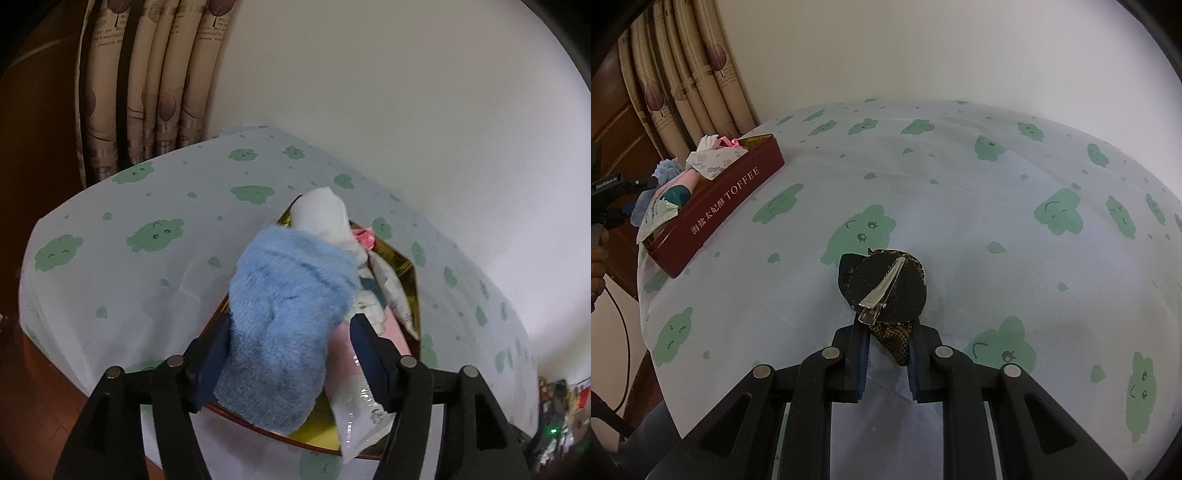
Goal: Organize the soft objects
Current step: 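Carry the blue towel sock into the tin box and open the left gripper, then carry the dark fuzzy item into the tin box and open the right gripper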
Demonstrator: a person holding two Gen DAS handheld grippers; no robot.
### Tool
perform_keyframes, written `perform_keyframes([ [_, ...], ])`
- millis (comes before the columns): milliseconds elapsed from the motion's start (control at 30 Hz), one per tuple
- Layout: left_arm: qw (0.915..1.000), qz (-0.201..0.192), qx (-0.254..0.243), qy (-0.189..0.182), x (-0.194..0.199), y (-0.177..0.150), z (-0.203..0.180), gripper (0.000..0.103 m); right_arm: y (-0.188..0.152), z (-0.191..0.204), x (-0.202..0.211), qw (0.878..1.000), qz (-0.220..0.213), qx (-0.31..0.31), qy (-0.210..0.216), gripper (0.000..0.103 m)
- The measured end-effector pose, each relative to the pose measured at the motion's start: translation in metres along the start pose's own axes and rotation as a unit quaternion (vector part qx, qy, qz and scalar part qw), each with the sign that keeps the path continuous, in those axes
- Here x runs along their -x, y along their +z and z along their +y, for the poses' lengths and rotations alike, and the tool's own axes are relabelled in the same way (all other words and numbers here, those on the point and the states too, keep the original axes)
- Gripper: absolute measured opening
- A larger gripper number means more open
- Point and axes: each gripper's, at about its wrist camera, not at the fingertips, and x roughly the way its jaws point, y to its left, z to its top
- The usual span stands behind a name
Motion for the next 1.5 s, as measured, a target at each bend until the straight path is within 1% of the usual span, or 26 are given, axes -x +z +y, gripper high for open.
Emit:
perform_keyframes([
  [67, 1.0000, 0.000, -0.004, 0.001, 0.002, 0.002, 0.000, 0.067, 0.000, 0.000, -0.001, 1.000, -0.001, 0.000, 0.000, 0.017],
  [167, 0.9998, 0.002, -0.017, -0.011, 0.008, 0.005, -0.004, 0.067, -0.001, 0.001, -0.001, 1.000, -0.002, -0.002, 0.002, 0.017],
  [333, 0.9994, -0.027, -0.005, -0.020, 0.030, 0.002, -0.004, 0.067, -0.001, -0.001, 0.001, 1.000, -0.006, -0.007, 0.009, 0.017],
  [400, 0.9991, -0.032, -0.007, -0.025, 0.035, -0.002, -0.005, 0.067, 0.000, -0.002, 0.002, 1.000, -0.005, -0.008, 0.010, 0.017],
  [467, 0.9995, -0.025, -0.012, -0.015, 0.037, -0.009, -0.006, 0.067, 0.001, -0.001, 0.002, 1.000, -0.003, -0.006, 0.010, 0.017],
  [533, 0.9996, -0.024, -0.005, -0.016, 0.042, -0.019, -0.006, 0.067, 0.003, 0.000, 0.004, 1.000, -0.002, -0.005, 0.011, 0.017],
  [600, 0.9994, -0.032, -0.001, -0.011, 0.053, -0.033, -0.007, 0.067, 0.007, 0.002, 0.007, 1.000, -0.004, -0.009, 0.018, 0.017],
  [667, 0.9988, -0.048, -0.003, -0.004, 0.064, -0.046, -0.009, 0.067, 0.015, 0.011, 0.013, 1.000, -0.011, 0.003, 0.020, 0.017],
  [733, 0.9979, -0.065, -0.008, 0.003, 0.076, -0.061, -0.013, 0.067, 0.027, 0.026, 0.019, 0.999, -0.020, 0.016, 0.031, 0.017],
  [800, 0.9977, -0.063, -0.022, 0.009, 0.083, -0.074, -0.019, 0.067, 0.040, 0.042, 0.024, 0.998, -0.028, 0.031, 0.042, 0.017],
  [933, 0.9960, -0.070, -0.043, 0.035, 0.092, -0.093, -0.023, 0.067, 0.070, 0.087, 0.027, 0.994, -0.043, 0.055, 0.087, 0.017],
  [1033, 0.9955, -0.064, -0.050, 0.047, 0.089, -0.099, -0.021, 0.067, 0.090, 0.119, 0.020, 0.989, -0.045, 0.062, 0.125, 0.017],
  [1233, 0.9933, -0.064, -0.062, 0.073, 0.083, -0.101, -0.017, 0.067, 0.120, 0.184, -0.002, 0.980, -0.042, 0.087, 0.174, 0.017],
  [1300, 0.9922, -0.064, -0.073, 0.078, 0.084, -0.101, -0.021, 0.067, 0.128, 0.207, -0.015, 0.978, -0.037, 0.101, 0.178, 0.017],
  [1333, 0.9918, -0.068, -0.078, 0.075, 0.086, -0.101, -0.023, 0.067, 0.130, 0.214, -0.020, 0.978, -0.034, 0.106, 0.177, 0.017],
  [1367, 0.9915, -0.071, -0.082, 0.072, 0.087, -0.101, -0.024, 0.069, 0.131, 0.219, -0.026, 0.978, -0.030, 0.107, 0.179, 0.017],
  [1400, 0.9910, -0.073, -0.088, 0.070, 0.087, -0.102, -0.026, 0.073, 0.133, 0.225, -0.032, 0.978, -0.025, 0.108, 0.179, 0.017],
  [1500, 0.9907, -0.071, -0.093, 0.069, 0.087, -0.102, -0.028, 0.074, 0.137, 0.238, -0.047, 0.979, -0.020, 0.121, 0.163, 0.017],
])
